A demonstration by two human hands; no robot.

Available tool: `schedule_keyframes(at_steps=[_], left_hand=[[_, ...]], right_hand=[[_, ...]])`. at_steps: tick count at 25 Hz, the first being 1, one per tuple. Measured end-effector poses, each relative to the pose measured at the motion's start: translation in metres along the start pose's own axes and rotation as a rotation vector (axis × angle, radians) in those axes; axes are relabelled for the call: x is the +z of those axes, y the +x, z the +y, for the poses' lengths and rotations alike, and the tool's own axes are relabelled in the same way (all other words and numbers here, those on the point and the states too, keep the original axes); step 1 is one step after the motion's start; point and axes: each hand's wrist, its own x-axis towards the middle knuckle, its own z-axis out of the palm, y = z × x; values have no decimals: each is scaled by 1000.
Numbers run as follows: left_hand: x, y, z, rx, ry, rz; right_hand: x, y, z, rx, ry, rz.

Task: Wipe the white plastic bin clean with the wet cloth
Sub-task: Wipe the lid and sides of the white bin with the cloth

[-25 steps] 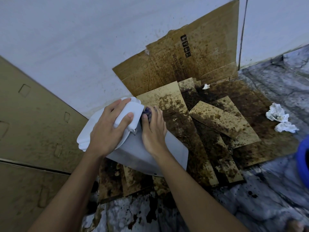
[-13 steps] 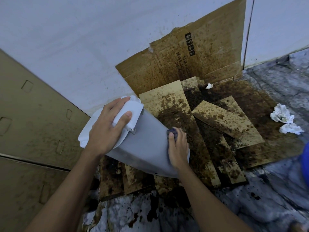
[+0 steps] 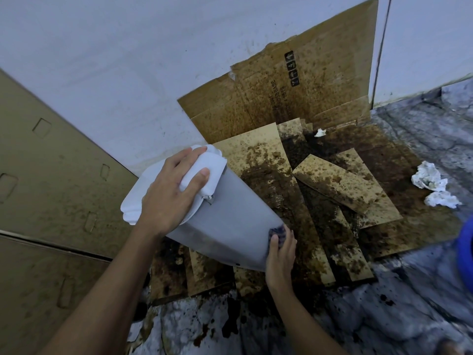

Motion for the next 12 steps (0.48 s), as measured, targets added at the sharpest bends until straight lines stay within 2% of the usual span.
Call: schedule_keyframes(at_steps=[7,12], left_hand=[[2,3,-3,-3,7,8],[1,7,-5,5,0,8]], right_hand=[[13,-18,-6,39,46,51],[31,-30,-37,-33,4,91]])
